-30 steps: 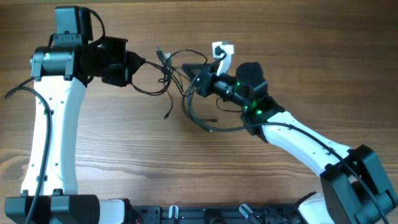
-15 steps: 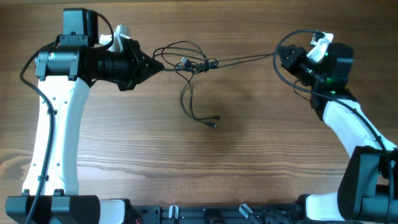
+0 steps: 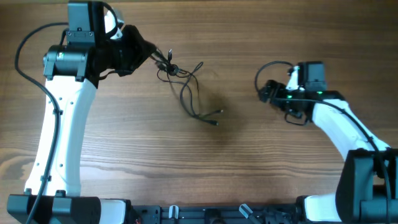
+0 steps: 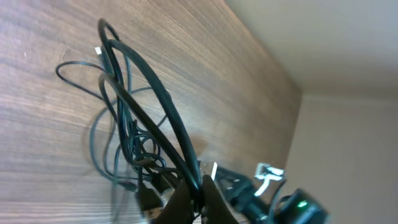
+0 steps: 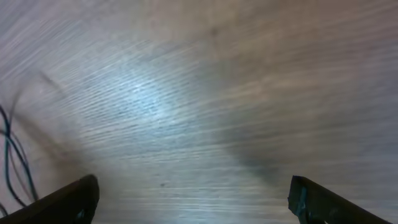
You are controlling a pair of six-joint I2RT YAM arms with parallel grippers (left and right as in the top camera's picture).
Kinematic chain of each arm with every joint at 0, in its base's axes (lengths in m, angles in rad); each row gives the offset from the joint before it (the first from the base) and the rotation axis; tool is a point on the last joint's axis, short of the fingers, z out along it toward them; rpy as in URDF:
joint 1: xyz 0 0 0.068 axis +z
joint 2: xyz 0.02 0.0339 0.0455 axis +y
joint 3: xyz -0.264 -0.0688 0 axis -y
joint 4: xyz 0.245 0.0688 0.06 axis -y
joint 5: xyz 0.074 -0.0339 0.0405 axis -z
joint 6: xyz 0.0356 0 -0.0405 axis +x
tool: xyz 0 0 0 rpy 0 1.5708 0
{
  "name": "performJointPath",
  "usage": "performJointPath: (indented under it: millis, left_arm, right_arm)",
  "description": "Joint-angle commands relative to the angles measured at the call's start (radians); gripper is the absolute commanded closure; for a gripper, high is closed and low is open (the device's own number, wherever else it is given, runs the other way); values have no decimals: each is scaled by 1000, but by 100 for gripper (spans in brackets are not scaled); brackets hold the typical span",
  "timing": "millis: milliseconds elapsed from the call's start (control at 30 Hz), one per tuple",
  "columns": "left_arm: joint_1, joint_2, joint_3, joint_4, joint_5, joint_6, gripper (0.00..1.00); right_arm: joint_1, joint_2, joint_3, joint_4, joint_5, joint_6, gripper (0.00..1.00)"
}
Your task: Untangle cables
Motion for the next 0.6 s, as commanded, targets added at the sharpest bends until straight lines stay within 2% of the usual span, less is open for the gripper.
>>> performJointPath:
  millis: [0,67,100,133,233,267,300,367,433,500,567]
  left_arm:
    - [-6,-22,6,2,129,348,96]
    - [-17,-22,6,7,191,428,96]
    - [-17,-22,6,10,198,431,96]
    - [-17,-22,6,10,233,445,96]
    - [-17,-22,6,9,399,562,96]
    - [-17,-22,7,8,412,572,96]
    - [-17,-22,6,6,414,572,96]
    - [-17,-22,6,-10,426,581,96]
    - [-17,-22,6,-50,495,650,96]
    - [-17,-22,6,-69,497,650,96]
    - [-17,-22,6,-69,532,650,96]
  right_arm:
    - [-26,-134,2,58,-270,-354,0]
    - [-24,-171,2,177,-568,-397,14]
    - [-10,-168,2,287,-770,-393,26]
    - [18,-161,2,336,-817,-362,37]
    - [134,-124,2,422,-723,-344,38]
    - [177,-101,2,464,-667,-345,34]
    - [209,-79,2,504,-619,-345,20]
    - [260,-32,2,597,-586,-347,16]
    - [285,13,2,677,-545,-343,24]
    - [285,42,2,689,-525,-338,30]
    - [287,52,2,688,-541,-299,30]
